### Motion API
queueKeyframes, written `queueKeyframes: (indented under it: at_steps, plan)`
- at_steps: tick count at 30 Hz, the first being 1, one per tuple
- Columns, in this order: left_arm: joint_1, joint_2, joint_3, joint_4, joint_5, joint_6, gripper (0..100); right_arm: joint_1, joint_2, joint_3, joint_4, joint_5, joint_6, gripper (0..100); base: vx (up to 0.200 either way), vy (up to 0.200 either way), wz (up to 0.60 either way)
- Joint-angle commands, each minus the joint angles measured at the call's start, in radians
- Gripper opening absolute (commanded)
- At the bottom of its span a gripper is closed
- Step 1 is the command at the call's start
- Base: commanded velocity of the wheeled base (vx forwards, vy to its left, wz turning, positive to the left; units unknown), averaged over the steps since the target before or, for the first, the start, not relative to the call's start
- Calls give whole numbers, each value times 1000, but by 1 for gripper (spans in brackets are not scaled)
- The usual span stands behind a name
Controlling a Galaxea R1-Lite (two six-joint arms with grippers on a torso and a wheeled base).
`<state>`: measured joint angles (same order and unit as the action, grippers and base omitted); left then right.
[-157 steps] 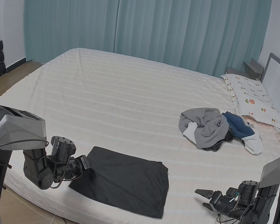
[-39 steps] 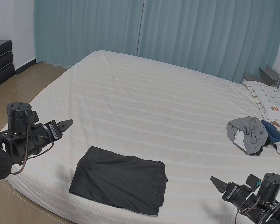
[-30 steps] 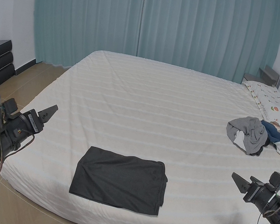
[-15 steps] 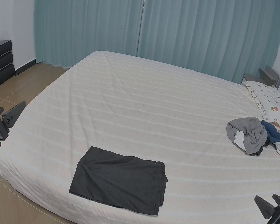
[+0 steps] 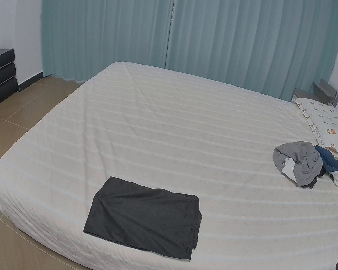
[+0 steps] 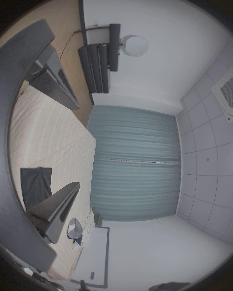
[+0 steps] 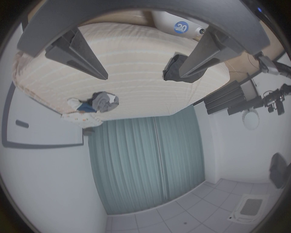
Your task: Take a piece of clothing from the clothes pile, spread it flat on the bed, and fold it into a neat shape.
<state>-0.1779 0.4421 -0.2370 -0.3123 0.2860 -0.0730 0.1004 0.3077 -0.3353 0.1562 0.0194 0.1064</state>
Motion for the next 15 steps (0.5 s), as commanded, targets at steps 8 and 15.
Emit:
queueKeyframes:
  at_steps: [8, 15]
  plan:
    - [104, -339, 1, 182, 5, 101, 100, 4, -209, -56, 79, 2, -102, 100, 0, 0, 0]
    - [104, -339, 16, 187, -8, 101, 100, 4, -208, -47, 89, -104, -103, 100, 0, 0, 0]
